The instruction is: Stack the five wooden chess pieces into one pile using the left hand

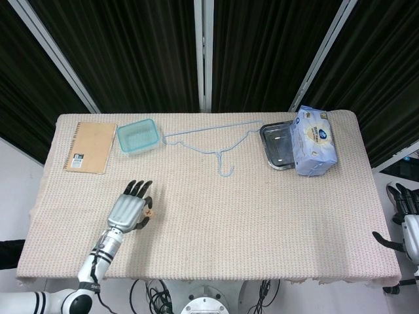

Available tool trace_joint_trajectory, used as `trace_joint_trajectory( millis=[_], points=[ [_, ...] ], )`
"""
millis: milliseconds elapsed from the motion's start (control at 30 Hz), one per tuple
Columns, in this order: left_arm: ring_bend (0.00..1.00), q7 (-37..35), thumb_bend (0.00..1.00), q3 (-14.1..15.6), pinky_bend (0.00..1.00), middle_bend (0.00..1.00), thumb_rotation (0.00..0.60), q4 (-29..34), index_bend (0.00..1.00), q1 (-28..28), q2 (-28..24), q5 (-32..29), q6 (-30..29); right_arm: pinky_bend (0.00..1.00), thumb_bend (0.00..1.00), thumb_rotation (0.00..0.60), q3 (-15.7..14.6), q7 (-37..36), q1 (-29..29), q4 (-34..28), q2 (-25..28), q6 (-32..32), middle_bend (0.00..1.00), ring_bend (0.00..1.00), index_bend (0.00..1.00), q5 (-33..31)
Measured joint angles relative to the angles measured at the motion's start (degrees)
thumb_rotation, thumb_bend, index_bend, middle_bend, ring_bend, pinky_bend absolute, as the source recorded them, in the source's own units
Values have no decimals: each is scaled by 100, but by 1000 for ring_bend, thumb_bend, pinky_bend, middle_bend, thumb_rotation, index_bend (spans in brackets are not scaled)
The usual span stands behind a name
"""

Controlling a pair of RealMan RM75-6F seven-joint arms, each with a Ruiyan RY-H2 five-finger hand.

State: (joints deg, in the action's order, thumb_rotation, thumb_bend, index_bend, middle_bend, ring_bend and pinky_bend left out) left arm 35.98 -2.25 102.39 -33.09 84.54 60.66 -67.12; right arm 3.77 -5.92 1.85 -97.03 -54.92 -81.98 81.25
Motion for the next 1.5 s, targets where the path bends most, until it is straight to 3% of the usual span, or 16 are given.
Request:
trace_joint_trajectory(
  millis=[733, 1333, 1500],
  points=[
    [0, -11, 302, 0, 0, 32, 600, -23, 482, 6, -5, -17, 67, 0, 74, 600, -1, 52, 18, -10, -8, 57, 0, 0, 0, -43],
    [0, -43, 301, -6, 0, 36, 600, -9, 387, 20, -23, 2, 67, 0, 75, 600, 4, 48, 26, -8, -2, 81, 0, 0, 0, -71],
    [0, -69, 302, -3, 0, 30, 600, 97, 301, 50, -96, 36, 24, 0, 75, 600, 8, 43, 20, 0, -3, 66, 0, 0, 0, -72]
  ],
)
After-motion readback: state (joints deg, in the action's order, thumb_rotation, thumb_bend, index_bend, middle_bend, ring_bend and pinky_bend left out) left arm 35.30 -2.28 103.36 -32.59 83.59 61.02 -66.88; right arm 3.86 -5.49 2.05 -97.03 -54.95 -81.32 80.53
